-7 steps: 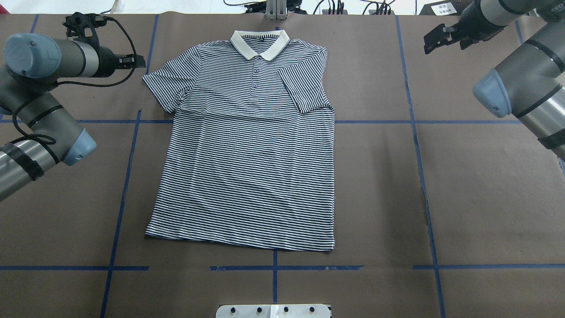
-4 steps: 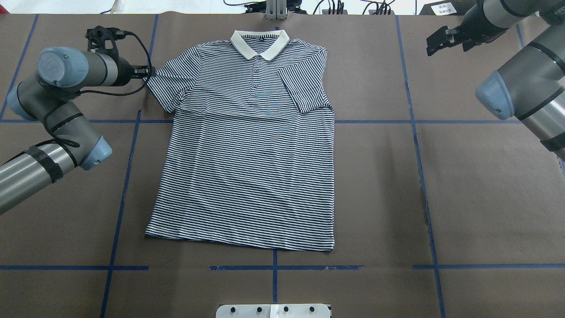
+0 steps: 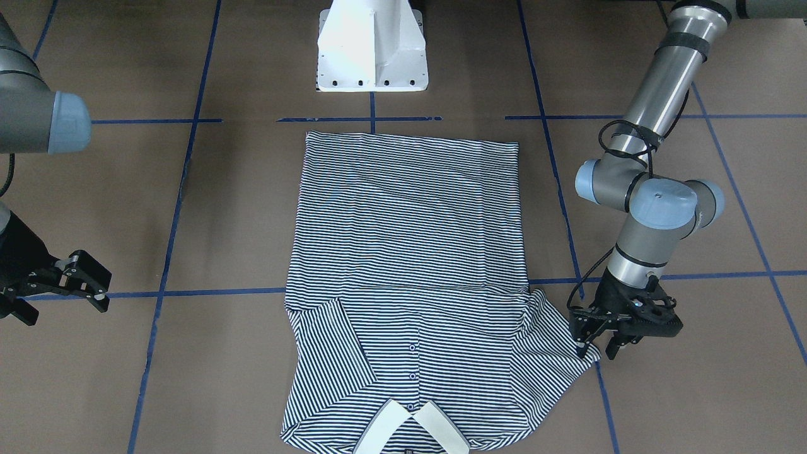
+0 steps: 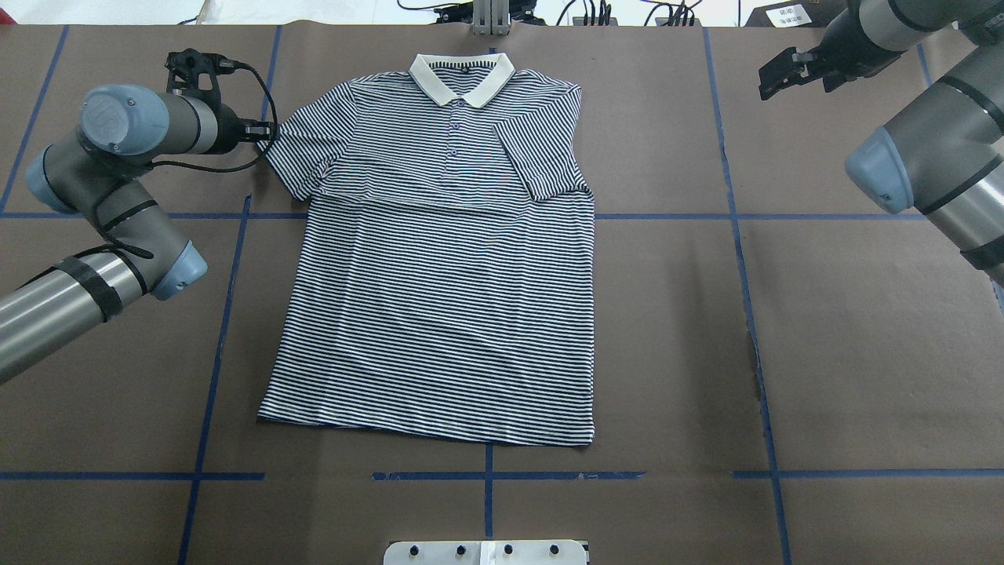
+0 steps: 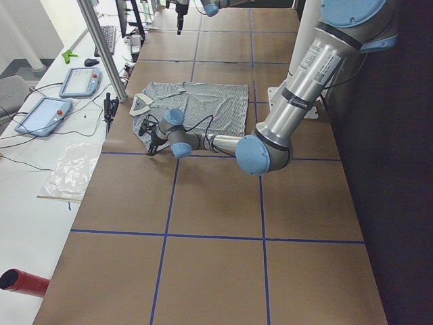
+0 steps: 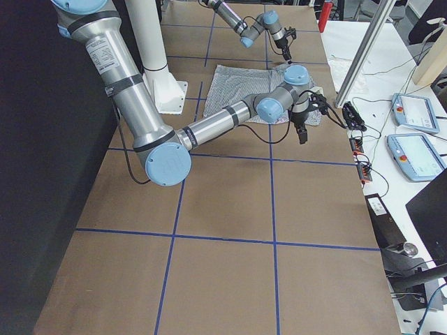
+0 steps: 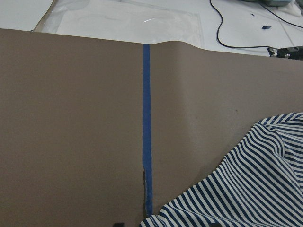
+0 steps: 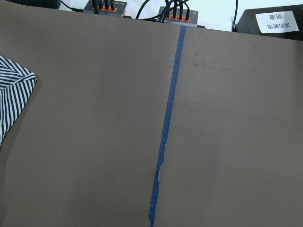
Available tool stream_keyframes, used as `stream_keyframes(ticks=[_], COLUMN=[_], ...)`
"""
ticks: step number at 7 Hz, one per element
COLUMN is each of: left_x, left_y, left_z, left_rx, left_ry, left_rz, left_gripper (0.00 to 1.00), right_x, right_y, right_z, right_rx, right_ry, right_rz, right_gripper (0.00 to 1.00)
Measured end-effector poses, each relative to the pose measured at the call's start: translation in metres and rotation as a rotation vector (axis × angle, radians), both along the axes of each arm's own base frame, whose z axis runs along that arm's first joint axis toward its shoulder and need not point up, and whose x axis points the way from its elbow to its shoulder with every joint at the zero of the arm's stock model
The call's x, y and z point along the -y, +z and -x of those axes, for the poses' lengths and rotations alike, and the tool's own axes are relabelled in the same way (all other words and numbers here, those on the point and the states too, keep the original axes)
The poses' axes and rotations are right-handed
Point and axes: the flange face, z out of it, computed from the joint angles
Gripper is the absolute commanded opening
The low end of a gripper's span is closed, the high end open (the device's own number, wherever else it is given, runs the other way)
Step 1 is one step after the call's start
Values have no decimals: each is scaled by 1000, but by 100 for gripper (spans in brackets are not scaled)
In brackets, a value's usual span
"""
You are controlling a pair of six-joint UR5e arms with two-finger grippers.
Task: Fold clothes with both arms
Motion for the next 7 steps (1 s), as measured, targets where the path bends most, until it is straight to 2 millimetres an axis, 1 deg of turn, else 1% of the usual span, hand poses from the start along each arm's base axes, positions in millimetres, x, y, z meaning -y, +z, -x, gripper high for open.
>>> stream_keyframes(ticks=[1,2,3,6,7], left_x=[0,1,0,0,1], left_y=[3,6,7,1,-10], left_z=[0,-1,-1,1,0], left_rx=[4,7,8,-14,-24], left_ry=[1,2,3,2,3], left_rz=[4,7,5,-21,-33], left_gripper=[55,44,0,0,0], right_x=[0,0,0,1,1], right_y=[0,0,-1,-1,-1], right_z=[0,0,1,0,0], right_rx=[-1,-1,0,1,1], right_ry=[1,1,0,0,1], right_rz=[1,0,-1,0,1], right_gripper=[100,100,100,100,100])
